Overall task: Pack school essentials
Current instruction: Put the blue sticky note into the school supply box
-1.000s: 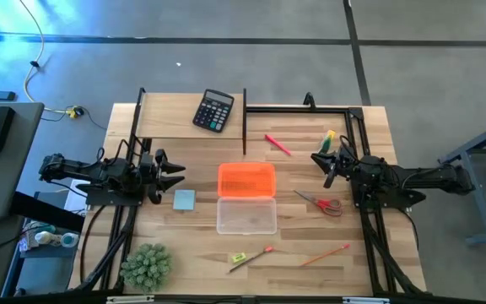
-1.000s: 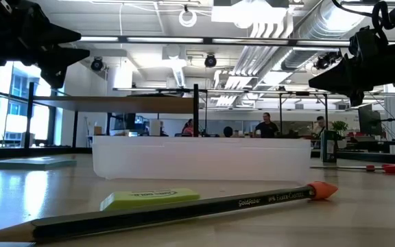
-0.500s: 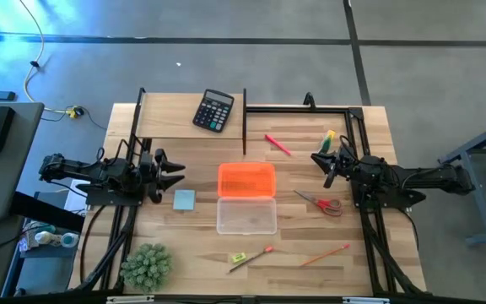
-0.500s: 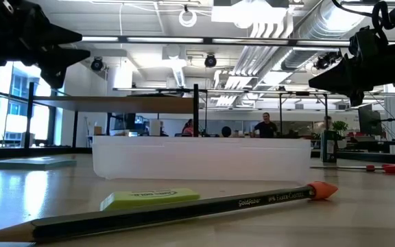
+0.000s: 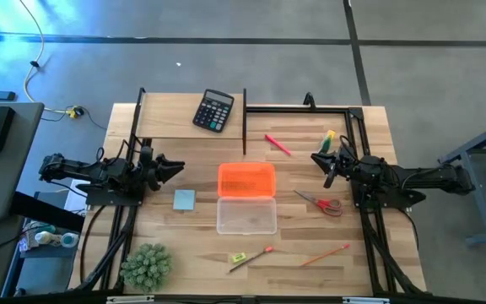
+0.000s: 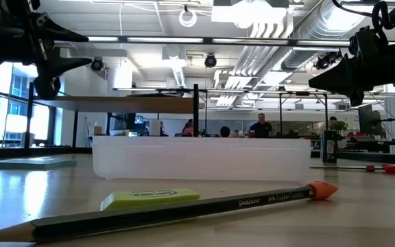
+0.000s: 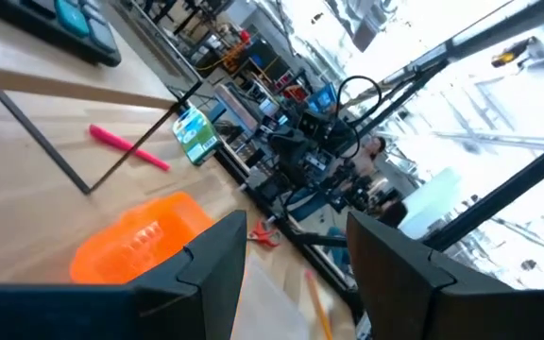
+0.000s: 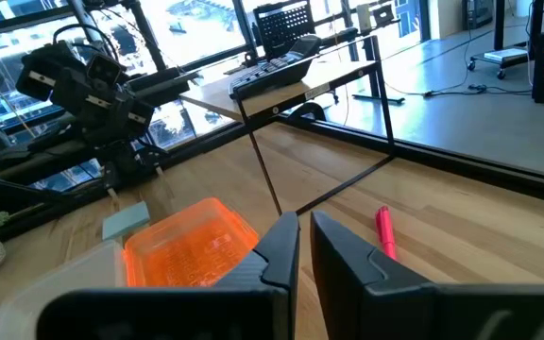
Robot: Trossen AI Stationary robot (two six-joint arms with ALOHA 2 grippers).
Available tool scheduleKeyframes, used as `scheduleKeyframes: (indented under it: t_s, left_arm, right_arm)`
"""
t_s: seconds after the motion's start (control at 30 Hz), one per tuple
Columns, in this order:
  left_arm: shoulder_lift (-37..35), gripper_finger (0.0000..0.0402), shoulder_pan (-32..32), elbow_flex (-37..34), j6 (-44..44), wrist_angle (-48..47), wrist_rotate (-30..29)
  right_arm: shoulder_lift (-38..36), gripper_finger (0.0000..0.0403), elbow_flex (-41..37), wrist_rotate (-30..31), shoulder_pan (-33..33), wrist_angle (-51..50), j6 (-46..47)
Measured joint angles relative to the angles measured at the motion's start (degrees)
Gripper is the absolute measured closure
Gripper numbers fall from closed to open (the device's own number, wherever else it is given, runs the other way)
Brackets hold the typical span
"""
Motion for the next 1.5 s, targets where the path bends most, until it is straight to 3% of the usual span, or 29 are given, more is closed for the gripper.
scheduleKeyframes:
  t_s: [0.27, 0.43, 0.67, 0.87, 1.13, 1.5]
  left_arm:
    - [0.0, 0.0226, 0.0, 0.0, 0.4, 0.0, 0.0]
    - [0.0, 0.0199, 0.0, 0.0, 1.8, -0.1, 2.6]
    - [0.0, 0.0144, 0.0, 0.0, 9.2, -0.2, 3.5]
    - [0.0, 0.0134, 0.0, 0.8, 18.0, -0.6, 3.4]
    - [3.5, 0.0137, 0.0, 10.2, 30.1, -7.6, 3.3]
    - [21.2, 0.0138, 0.0, 30.0, 28.2, -32.1, 3.7]
  right_arm:
    - [0.0, 0.0379, 0.0, 0.0, 0.0, 0.0, 0.0]
    - [0.0, 0.0379, 0.0, 0.0, 0.0, 0.0, 0.0]
    - [0.0, 0.0379, 0.0, 0.0, 0.0, 0.0, 0.0]
    - [0.0, 0.0379, 0.0, 0.0, 0.0, 0.0, 0.0]
    - [0.0, 0.0379, 0.0, 0.0, 0.0, 0.0, 0.0]
    - [0.0, 0.0379, 0.0, 0.0, 0.0, 0.0, 0.0]
